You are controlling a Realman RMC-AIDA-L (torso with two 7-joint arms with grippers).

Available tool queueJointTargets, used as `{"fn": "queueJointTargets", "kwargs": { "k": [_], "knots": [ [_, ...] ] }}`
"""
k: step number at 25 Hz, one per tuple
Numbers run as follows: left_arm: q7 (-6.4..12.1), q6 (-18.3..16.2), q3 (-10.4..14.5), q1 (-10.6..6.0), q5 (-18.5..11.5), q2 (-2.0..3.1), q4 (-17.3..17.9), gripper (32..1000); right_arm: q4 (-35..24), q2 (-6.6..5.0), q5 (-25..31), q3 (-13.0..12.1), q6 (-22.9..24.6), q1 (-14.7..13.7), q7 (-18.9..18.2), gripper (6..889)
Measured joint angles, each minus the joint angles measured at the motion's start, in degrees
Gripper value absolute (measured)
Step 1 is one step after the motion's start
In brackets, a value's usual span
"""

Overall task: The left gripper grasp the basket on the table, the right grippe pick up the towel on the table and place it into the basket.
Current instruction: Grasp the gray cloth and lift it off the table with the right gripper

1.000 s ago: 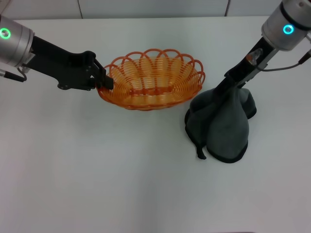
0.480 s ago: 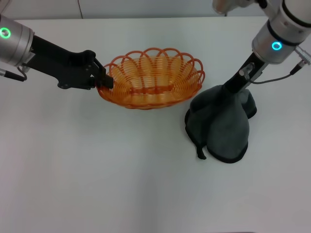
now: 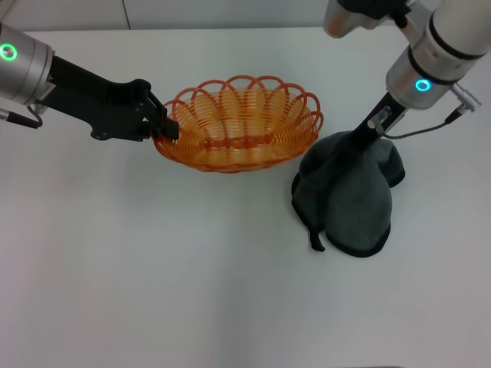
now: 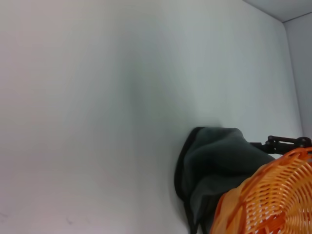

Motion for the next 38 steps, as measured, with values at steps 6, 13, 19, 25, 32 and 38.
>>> {"fn": "queueJointTargets", "kwargs": {
  "k": [6,13,19,25,32,38],
  "knots": [
    [0.00,-0.37,0.08,0.00,-0.03,0.00,0.00,108,2.02,0.14,0.00,-0.20,2.81,-0.03,-0.41,830],
    [0.00,-0.47,0.18,0.00,-0.04,0.00,0.00,108,3.49,0.47,0.09,-0.21,4.96,-0.06,-1.59,830],
    [0.09,-0.69,0.13,0.00,-0.05,-0.03,-0.03,108,3.85,0.51,0.29,-0.21,5.25,-0.10,-1.89,830],
    [0.12,-0.69,0.07,0.00,-0.05,-0.06,-0.07,108,5.09,0.60,0.13,-0.20,6.26,-0.14,-2.39,831],
    [0.16,-0.68,0.17,0.00,-0.05,-0.09,-0.09,108,5.00,0.59,0.09,-0.29,6.34,-0.17,-2.46,764],
    [0.17,-0.66,0.26,0.06,-0.01,-0.09,-0.09,108,4.97,0.58,0.09,-0.30,7.73,-0.36,-2.55,706]
  ]
}}
